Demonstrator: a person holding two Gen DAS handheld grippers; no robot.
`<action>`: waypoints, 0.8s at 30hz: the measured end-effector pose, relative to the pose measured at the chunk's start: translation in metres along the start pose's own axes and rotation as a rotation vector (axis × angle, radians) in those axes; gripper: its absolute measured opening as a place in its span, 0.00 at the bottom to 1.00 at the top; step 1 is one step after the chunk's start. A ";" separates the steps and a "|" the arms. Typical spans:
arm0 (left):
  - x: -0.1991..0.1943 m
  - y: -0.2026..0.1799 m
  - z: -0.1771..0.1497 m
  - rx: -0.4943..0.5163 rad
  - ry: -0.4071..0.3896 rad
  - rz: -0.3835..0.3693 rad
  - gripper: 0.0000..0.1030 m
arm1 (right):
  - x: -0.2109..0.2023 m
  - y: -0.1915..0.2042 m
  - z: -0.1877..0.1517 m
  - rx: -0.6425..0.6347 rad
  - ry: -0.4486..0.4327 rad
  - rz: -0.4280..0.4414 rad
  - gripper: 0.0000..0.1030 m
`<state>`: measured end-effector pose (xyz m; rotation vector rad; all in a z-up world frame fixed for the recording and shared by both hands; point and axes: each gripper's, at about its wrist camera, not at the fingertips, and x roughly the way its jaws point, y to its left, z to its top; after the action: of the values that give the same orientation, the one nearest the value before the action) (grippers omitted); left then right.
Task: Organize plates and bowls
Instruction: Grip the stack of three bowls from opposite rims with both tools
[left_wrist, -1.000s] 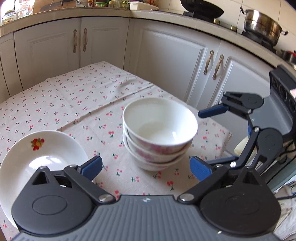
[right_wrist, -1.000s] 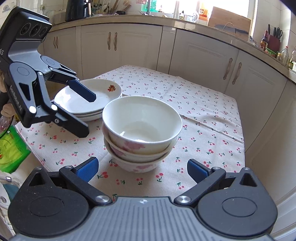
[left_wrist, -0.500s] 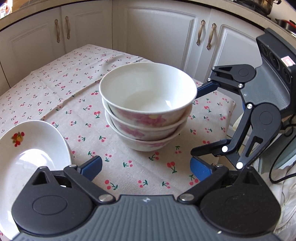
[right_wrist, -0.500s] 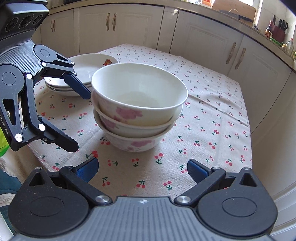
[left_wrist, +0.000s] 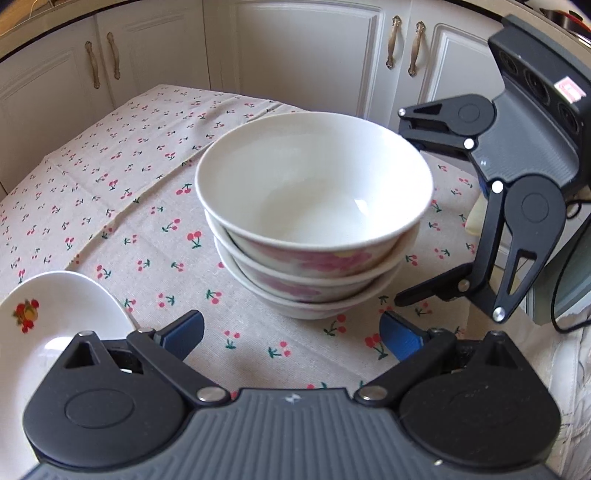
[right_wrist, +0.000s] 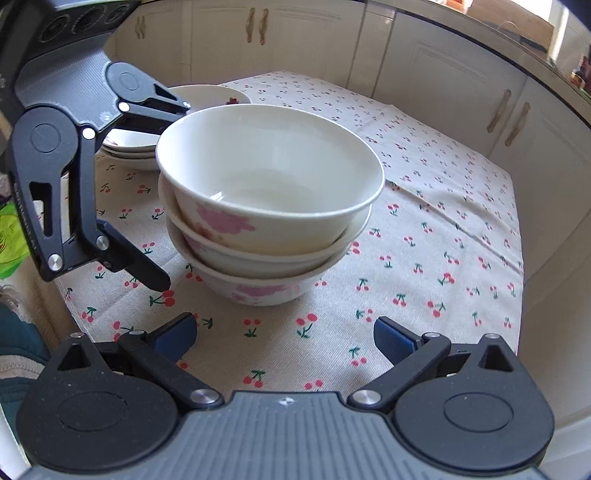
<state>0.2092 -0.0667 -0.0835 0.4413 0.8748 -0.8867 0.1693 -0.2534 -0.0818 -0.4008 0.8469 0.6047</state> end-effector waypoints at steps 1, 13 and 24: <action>0.001 0.002 0.001 0.005 0.004 -0.006 0.97 | 0.000 -0.002 0.002 -0.012 -0.001 0.011 1.00; 0.008 0.012 0.013 0.124 -0.005 -0.081 0.97 | 0.001 -0.012 0.029 -0.159 -0.001 0.132 1.00; 0.010 0.021 0.019 0.172 -0.024 -0.189 0.95 | 0.006 -0.013 0.041 -0.219 0.030 0.181 0.97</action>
<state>0.2384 -0.0721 -0.0808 0.5009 0.8313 -1.1443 0.2039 -0.2385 -0.0607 -0.5363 0.8537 0.8651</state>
